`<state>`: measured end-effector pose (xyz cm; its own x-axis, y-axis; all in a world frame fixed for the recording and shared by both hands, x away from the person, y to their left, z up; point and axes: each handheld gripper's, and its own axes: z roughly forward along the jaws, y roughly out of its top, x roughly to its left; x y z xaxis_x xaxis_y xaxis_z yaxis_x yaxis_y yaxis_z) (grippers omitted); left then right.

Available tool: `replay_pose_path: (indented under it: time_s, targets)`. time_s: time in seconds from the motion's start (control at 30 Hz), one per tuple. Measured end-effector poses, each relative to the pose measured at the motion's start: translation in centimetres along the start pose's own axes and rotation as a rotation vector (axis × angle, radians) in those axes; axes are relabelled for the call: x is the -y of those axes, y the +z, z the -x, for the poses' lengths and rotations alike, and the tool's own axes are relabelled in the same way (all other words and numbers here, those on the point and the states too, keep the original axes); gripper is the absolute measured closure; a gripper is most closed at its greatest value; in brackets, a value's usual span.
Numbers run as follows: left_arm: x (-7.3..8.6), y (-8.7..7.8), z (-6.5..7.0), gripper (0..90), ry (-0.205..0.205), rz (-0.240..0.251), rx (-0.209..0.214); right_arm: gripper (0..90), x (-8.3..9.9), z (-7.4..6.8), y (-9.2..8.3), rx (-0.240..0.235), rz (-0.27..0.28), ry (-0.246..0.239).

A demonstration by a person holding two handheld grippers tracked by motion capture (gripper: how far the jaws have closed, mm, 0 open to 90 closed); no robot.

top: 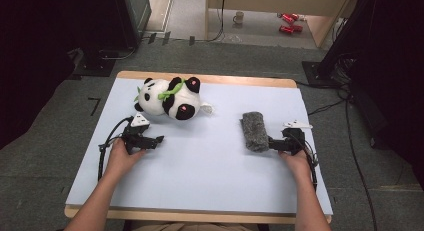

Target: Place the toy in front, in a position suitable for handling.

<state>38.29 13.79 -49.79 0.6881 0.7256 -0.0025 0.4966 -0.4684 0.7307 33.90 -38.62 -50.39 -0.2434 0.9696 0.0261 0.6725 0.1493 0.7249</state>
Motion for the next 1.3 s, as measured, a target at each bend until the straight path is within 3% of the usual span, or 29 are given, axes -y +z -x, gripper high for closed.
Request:
replay_pose_path:
  time_s: [0.9,1.13,1.3]
  targets:
    - [-0.04,-0.01,0.03,18.6,-0.007,0.0,-0.006,11.1,0.01,-0.01,-0.01,0.001,0.0,-0.002]
    - [-0.22,-0.36,-0.16,28.2,-0.023,-0.015,-0.018,11.2,0.01,-0.01,-0.01,0.001,0.0,-0.001]
    - [-0.49,-0.85,-0.51,30.7,-0.063,-0.041,-0.019,11.2,0.01,-0.01,-0.01,0.001,0.0,-0.001]
